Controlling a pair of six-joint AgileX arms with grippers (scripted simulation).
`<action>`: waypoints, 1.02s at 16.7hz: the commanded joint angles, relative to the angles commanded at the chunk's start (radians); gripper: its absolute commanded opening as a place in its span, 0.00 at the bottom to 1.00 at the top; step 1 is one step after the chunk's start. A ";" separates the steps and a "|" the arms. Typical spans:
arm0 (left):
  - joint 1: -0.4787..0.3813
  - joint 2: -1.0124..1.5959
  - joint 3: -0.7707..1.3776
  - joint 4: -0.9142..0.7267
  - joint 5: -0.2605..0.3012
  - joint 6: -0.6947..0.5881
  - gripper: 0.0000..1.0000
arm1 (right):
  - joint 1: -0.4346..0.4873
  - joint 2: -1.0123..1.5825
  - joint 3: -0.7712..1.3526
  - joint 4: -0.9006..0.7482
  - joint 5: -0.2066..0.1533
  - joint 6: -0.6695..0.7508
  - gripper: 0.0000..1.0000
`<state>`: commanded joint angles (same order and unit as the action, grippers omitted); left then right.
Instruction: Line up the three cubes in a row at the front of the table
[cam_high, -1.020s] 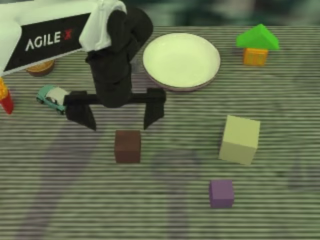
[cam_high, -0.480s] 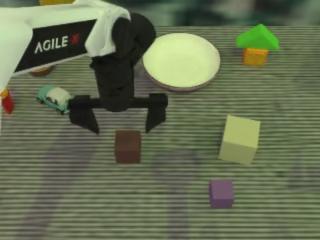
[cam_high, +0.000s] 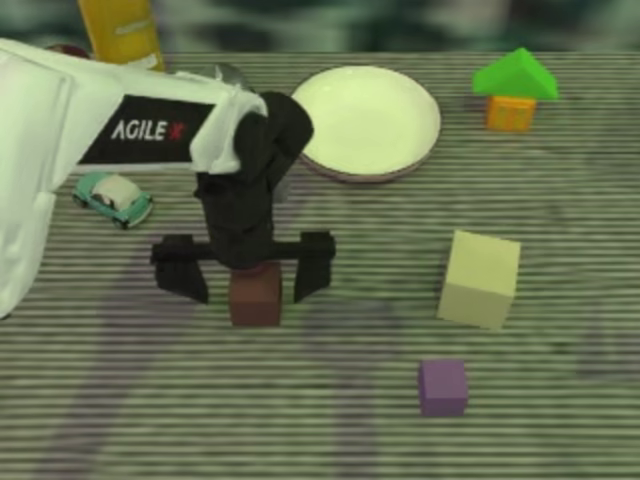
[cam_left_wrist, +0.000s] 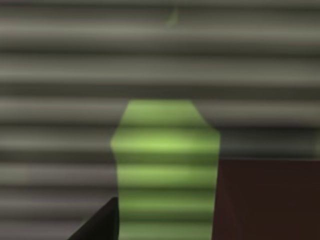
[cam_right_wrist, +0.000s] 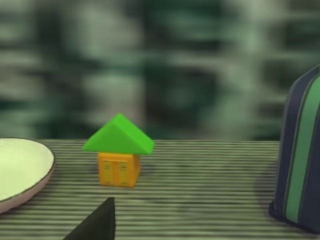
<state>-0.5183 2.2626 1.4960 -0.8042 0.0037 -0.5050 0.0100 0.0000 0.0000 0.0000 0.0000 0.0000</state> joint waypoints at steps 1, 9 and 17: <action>0.000 0.000 0.000 0.000 0.000 0.000 1.00 | 0.000 0.000 0.000 0.000 0.000 0.000 1.00; 0.000 0.000 0.000 0.000 0.000 0.000 0.55 | 0.000 0.000 0.000 0.000 0.000 0.000 1.00; 0.000 0.000 0.000 0.000 0.000 0.000 0.00 | 0.000 0.000 0.000 0.000 0.000 0.000 1.00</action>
<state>-0.5183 2.2626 1.4960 -0.8042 0.0037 -0.5050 0.0100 0.0000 0.0000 0.0000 0.0000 0.0000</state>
